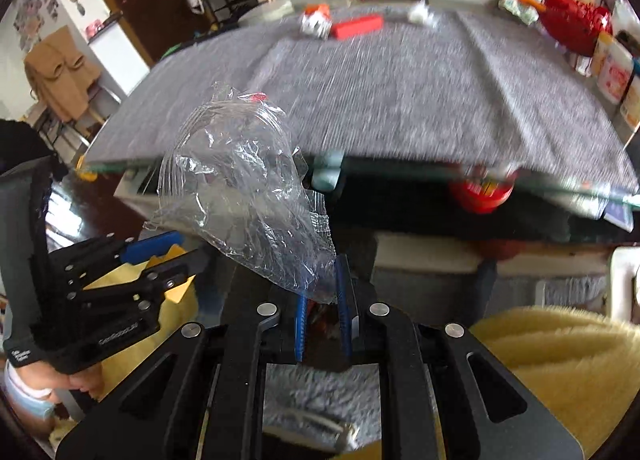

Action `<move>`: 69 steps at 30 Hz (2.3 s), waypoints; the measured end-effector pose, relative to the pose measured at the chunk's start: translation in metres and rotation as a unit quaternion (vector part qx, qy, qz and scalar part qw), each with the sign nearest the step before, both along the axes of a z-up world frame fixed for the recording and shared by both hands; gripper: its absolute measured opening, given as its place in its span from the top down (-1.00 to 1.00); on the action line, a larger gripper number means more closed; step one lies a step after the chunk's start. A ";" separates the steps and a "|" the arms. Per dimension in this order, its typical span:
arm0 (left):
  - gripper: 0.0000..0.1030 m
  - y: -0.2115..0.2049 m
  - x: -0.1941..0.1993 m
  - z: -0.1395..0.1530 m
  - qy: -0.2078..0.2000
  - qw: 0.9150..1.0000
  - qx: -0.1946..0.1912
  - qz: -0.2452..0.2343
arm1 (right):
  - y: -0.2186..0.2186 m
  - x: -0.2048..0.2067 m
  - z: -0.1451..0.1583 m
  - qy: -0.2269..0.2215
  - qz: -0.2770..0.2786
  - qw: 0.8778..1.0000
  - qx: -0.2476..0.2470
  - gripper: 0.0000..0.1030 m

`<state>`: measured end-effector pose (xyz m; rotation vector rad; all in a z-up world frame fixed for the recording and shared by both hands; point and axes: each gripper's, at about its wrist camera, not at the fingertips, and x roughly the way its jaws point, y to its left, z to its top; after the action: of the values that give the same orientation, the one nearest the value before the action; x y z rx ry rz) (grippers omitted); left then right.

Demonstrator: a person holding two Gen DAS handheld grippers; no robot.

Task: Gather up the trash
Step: 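Carry the bag and yellow block to the black bin and release both, then move both tools back over the table toward the crumpled foil and tissue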

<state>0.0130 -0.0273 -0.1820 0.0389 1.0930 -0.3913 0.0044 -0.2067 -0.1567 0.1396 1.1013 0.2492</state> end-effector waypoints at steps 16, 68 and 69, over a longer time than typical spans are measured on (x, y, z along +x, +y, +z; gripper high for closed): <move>0.28 -0.001 0.004 -0.074 0.095 0.995 0.011 -0.005 | 0.016 0.009 -0.095 0.140 0.007 0.990 -0.009 0.71; -0.75 0.003 0.183 0.046 -0.032 0.999 -0.001 0.037 | -0.076 0.203 0.029 -0.046 -0.142 0.989 0.007 -0.71; -0.75 0.003 0.192 0.050 -0.035 0.999 -0.001 0.038 | -0.079 0.208 0.028 -0.047 -0.144 0.988 0.007 -0.71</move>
<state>0.2052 -0.0245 -0.1321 0.0091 1.0221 -0.3207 0.2123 -0.2852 -0.1286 0.2937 0.9731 0.0047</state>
